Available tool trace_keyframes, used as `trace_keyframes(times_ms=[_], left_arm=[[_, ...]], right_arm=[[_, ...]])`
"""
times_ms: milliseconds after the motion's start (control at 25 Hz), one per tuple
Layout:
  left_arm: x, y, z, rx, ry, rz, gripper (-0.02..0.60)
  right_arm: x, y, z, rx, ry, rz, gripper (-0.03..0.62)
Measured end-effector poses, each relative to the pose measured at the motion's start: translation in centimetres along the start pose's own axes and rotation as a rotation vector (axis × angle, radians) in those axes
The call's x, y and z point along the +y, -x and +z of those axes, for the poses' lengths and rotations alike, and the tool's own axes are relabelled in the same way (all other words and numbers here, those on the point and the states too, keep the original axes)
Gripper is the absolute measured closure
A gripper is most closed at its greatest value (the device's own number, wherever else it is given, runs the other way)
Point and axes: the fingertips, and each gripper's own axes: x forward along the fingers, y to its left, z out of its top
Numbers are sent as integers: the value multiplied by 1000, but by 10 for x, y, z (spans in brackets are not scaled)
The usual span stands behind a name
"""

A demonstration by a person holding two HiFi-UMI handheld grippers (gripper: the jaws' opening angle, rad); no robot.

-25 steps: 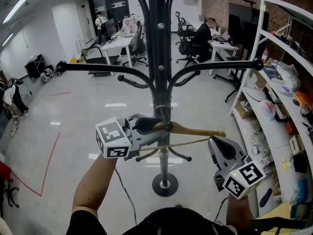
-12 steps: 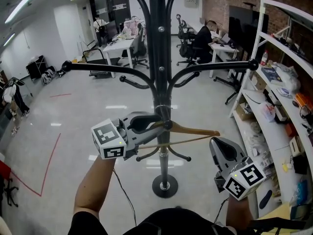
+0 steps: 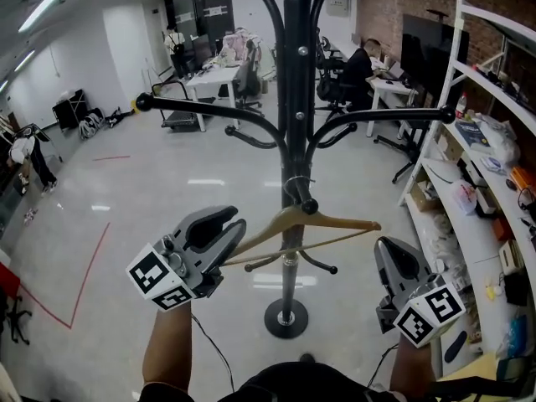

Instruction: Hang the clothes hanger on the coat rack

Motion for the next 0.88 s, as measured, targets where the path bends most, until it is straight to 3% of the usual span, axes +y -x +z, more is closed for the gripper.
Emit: trace_keyframes(times_ms=[80, 200, 360, 440, 640, 760, 880], left_arm=[[-3, 23, -4, 12, -21, 83, 581], [-17, 49, -9, 35, -66, 134, 581], [-36, 88, -25, 48, -24, 316, 584], [-47, 100, -33, 56, 26, 318, 583], [-79, 105, -46, 85, 121, 223, 583], [-91, 104, -49, 105, 158, 250, 583], [-103, 105, -55, 120, 170, 226, 583]], right_arm=[[4, 3, 2, -9, -8, -15, 588], [12, 6, 4, -16, -18, -32, 588], [30, 11, -3, 9, -19, -37, 588], [41, 12, -6, 29, -15, -30, 588], [61, 23, -14, 62, -16, -28, 588], [70, 34, -26, 98, -17, -25, 588], [72, 50, -36, 122, -26, -44, 588]])
